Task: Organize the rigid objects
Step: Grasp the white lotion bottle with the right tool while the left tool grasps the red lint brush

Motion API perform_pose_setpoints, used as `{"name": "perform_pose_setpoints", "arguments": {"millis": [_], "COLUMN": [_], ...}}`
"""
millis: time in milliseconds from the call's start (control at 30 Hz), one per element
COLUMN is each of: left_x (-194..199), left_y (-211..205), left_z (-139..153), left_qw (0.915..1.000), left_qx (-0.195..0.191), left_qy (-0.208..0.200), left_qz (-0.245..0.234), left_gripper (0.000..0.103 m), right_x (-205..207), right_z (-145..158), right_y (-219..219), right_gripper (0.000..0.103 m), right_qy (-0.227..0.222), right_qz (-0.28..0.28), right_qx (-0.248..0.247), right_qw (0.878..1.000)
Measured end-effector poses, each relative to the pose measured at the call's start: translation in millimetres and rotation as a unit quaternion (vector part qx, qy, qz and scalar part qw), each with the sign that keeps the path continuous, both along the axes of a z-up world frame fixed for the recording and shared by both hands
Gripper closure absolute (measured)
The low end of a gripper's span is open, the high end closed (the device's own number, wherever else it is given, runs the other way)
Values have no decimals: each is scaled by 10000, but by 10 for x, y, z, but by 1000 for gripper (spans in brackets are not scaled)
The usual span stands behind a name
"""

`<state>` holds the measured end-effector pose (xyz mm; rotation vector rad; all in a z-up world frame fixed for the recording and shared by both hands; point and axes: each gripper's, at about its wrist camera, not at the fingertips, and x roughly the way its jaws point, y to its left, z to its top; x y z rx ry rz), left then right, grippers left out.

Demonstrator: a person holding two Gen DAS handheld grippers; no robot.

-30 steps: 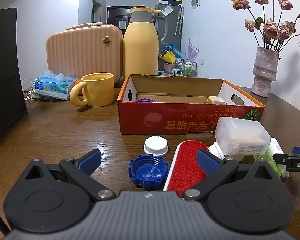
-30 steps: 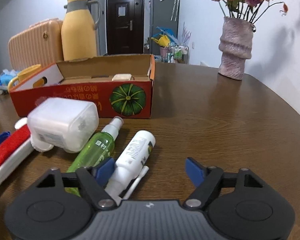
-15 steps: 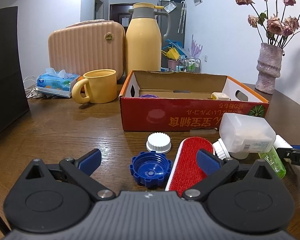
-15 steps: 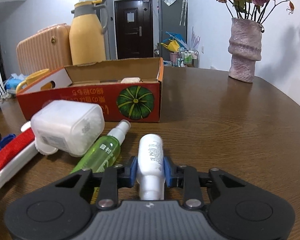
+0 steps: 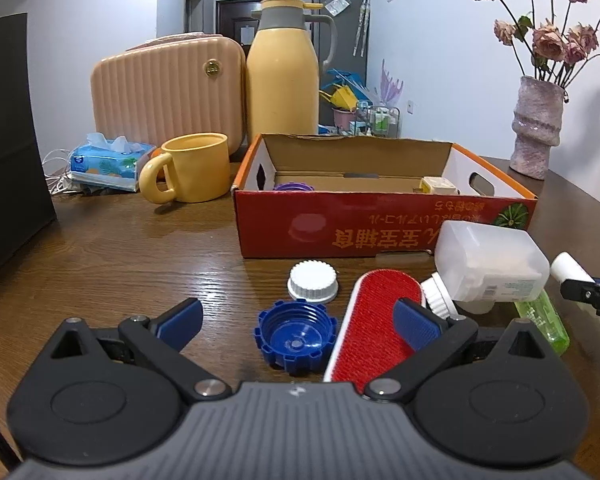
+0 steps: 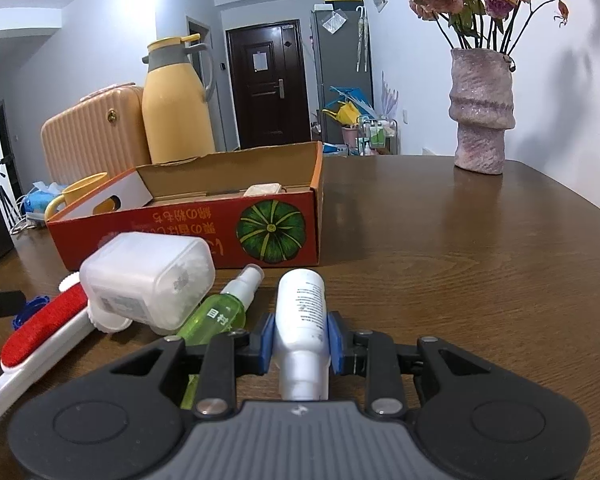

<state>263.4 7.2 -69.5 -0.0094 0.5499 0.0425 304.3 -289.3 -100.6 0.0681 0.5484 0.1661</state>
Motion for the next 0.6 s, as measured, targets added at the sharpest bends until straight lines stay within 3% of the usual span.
{"name": "perform_pose_setpoints", "arguments": {"millis": [600], "left_x": [-131], "left_y": [-251], "left_z": [-72], "left_qw": [9983], "left_qx": [-28], "left_qy": [459], "left_qz": [-349], "left_gripper": [3], "right_x": [-92], "right_z": [32], "right_y": [-59], "right_gripper": [76], "right_qy": [-198], "right_qz": [46], "right_qx": [167], "right_qw": [9997]}}
